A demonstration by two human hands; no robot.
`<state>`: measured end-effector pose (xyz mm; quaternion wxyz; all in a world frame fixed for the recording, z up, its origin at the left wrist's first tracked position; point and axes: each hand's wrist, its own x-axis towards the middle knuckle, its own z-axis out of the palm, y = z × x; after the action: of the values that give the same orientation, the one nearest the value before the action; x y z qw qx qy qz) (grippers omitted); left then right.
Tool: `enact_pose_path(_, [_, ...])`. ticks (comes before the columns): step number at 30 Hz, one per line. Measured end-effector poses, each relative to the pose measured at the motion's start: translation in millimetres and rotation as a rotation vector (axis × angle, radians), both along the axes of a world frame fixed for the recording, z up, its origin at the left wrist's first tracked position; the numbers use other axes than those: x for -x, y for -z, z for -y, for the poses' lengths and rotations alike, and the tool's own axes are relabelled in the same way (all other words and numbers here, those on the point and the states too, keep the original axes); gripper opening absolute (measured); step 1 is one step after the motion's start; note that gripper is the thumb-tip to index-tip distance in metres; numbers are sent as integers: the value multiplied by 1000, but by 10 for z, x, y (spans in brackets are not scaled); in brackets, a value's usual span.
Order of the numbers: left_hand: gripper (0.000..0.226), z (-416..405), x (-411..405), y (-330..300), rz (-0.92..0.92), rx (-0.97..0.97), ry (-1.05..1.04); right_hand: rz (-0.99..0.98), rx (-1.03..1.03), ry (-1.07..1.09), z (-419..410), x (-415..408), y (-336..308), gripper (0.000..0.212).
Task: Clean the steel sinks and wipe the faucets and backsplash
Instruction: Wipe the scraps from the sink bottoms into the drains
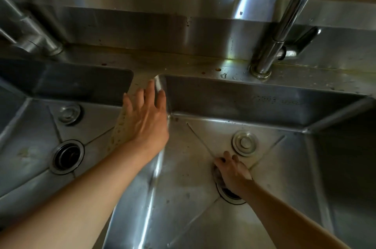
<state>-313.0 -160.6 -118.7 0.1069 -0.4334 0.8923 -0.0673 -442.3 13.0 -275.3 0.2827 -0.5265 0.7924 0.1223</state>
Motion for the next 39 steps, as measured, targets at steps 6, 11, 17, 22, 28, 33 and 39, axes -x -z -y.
enact_pose_path(6, [82, -200, -221, -96, -81, 48, -31, 115, 240, 50, 529, -155, -272, 44])
enact_pose_path(11, [79, -298, -385, 26, -42, 69, -16, 210, 323, -24, 1148, -390, 132, 52])
enact_pose_path(17, [84, -313, -370, 97, 21, 65, -38, 130, 229, -239, 742, -444, 305, 56])
enact_pose_path(22, [83, -328, -387, 29, 20, 20, -56, 157, 83, -169, -15, -301, 175, 50])
enact_pose_path(28, [86, -563, -494, -54, 4, 2, -86, 132, 70, -174, -443, -360, -140, 43])
enact_pose_path(33, [83, -730, -608, -24, -2, -5, -155, 292, -46, -539, -778, -690, -296, 60])
enact_pose_path(39, [87, -819, -566, 76, 68, 19, -172, 137, 1, -646, -967, -405, -48, 51])
